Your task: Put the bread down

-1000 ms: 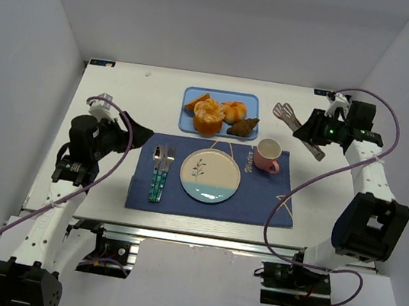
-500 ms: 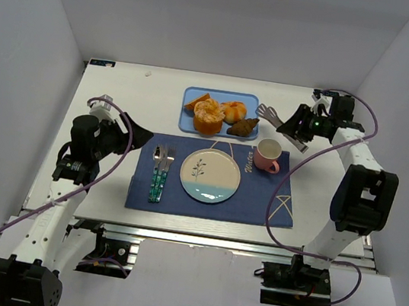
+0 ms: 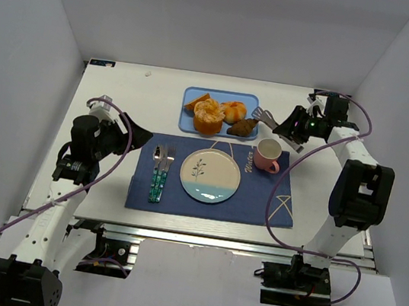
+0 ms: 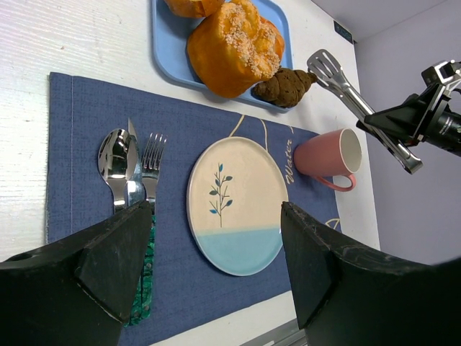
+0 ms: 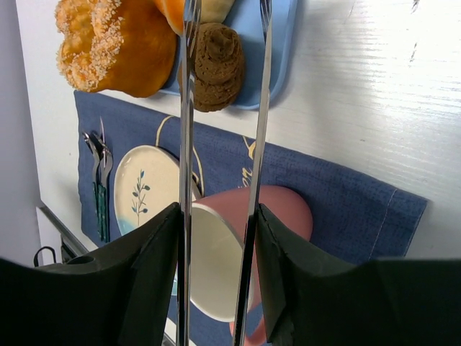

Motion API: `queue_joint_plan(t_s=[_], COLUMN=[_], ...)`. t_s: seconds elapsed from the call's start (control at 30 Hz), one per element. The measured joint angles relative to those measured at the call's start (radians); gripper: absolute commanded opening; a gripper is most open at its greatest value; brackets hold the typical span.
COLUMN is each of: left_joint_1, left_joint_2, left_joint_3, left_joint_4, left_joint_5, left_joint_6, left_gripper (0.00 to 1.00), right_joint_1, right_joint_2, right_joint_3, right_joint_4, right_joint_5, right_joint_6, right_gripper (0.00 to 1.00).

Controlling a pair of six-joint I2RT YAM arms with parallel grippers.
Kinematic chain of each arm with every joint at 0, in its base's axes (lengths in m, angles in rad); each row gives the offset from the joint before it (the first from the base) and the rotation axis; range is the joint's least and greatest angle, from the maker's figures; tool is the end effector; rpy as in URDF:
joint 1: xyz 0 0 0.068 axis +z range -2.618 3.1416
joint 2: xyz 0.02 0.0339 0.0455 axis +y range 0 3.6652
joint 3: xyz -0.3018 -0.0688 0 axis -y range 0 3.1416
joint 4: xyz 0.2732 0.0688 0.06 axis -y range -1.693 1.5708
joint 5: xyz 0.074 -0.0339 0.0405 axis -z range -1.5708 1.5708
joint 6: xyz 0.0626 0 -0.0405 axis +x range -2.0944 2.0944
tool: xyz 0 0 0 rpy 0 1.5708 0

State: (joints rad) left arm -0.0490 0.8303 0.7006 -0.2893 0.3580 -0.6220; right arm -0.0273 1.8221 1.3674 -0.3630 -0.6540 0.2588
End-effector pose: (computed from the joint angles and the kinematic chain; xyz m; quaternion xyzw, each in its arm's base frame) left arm 0.2149 -0.0325 0.3065 -0.1402 0.8191 -0.3174 0.4568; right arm 0.4523 0.0257 0.2495 0.0086 0.8885 0.3369 0.3114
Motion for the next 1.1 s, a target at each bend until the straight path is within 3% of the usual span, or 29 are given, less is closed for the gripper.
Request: queue_joint_plan(t_s=[0.97, 1.1], left_joint_1=[0.0, 0.0], left_joint_2=[-0.011, -0.016], left_joint_3=[0.0, 0.0], left_joint_4=[-0.003, -0.003], left_joint_5=[-0.004, -0.004], left_joint_6=[-0.006, -0.006], left_gripper=[0.82, 0.82], right_joint_1=[0.027, 0.027], right_joint_2=[0.005, 0.005], right_joint_3=[0.0, -0.007], right_joint_4=[-0.023, -0.028], right_joint_5=[0.023, 0.023], right_joint_6=[0.001, 0.003], right_gripper=[0.47, 0.42])
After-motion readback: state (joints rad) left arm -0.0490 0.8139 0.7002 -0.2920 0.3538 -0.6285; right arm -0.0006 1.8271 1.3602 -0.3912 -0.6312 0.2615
